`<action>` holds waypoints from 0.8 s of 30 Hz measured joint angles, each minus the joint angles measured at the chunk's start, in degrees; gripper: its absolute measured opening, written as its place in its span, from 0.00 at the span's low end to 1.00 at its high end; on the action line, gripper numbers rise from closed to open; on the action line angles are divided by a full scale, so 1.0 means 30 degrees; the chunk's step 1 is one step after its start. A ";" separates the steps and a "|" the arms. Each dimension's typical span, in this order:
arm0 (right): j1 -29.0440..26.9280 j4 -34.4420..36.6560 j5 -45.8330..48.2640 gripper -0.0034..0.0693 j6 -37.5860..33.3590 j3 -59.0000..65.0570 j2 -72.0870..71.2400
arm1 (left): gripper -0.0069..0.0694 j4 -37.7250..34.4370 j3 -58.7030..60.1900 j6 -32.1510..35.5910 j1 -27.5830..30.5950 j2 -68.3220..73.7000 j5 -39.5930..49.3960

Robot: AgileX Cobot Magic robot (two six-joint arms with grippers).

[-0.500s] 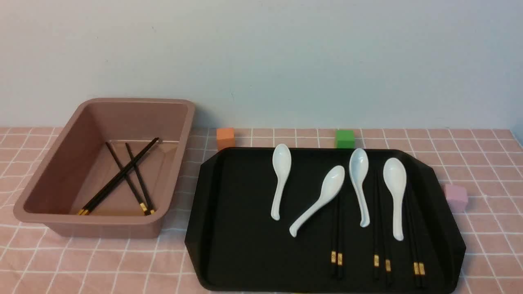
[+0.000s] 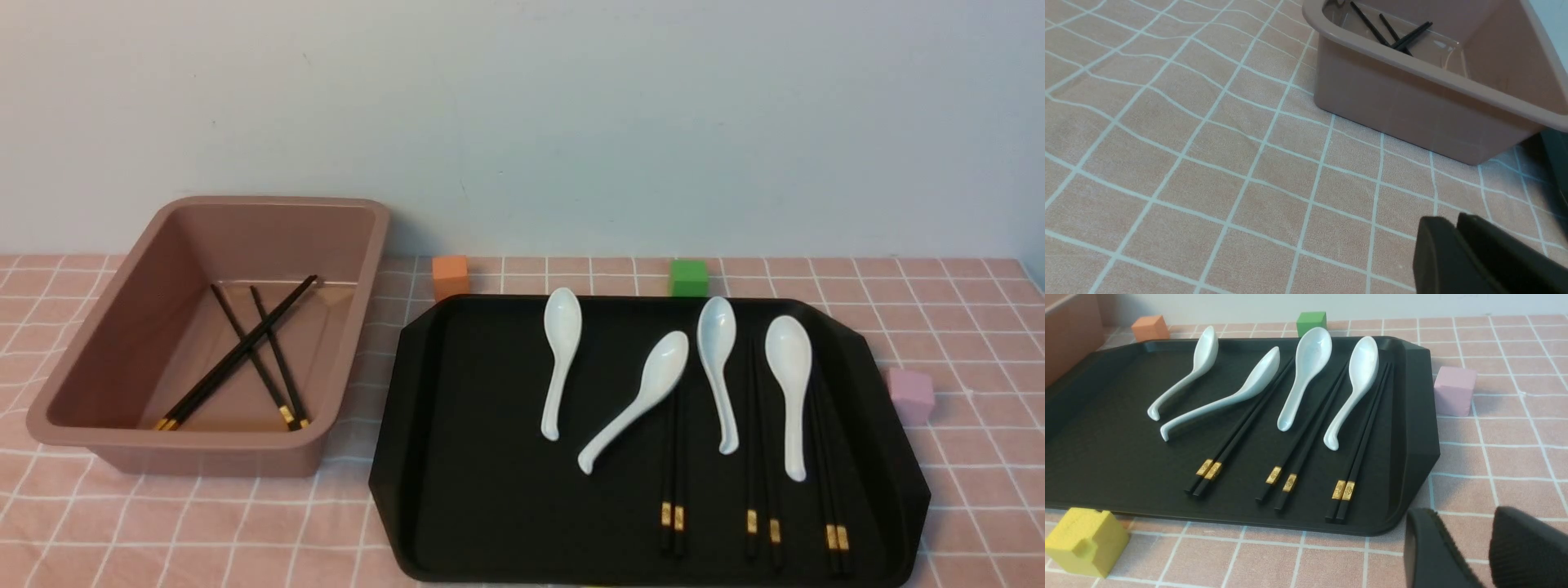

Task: On pink tablecloth take chopsticks from black tray and put them in box.
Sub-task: 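Reach over to the black tray and grasp a pair of chopsticks with the left gripper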

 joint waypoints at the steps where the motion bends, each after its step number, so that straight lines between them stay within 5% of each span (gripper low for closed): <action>1: 0.0000 0.0000 0.0000 0.38 0.0000 0.0000 0.0000 | 0.18 0.0000 0.0000 0.0000 0.0000 0.0000 0.0000; 8: 0.0000 0.0000 0.0000 0.38 0.0000 0.0000 0.0000 | 0.19 -0.0116 0.0000 -0.0120 0.0000 0.0000 -0.0509; 17: 0.0000 -0.0015 0.0000 0.38 0.0000 0.0000 0.0000 | 0.19 -0.8171 0.0000 -0.3585 0.0000 0.0000 -0.5417; 24: 0.0000 -0.0015 0.0000 0.38 0.0000 0.0000 0.0000 | 0.19 -1.0218 -0.0104 -0.3906 0.0000 0.0000 -0.6591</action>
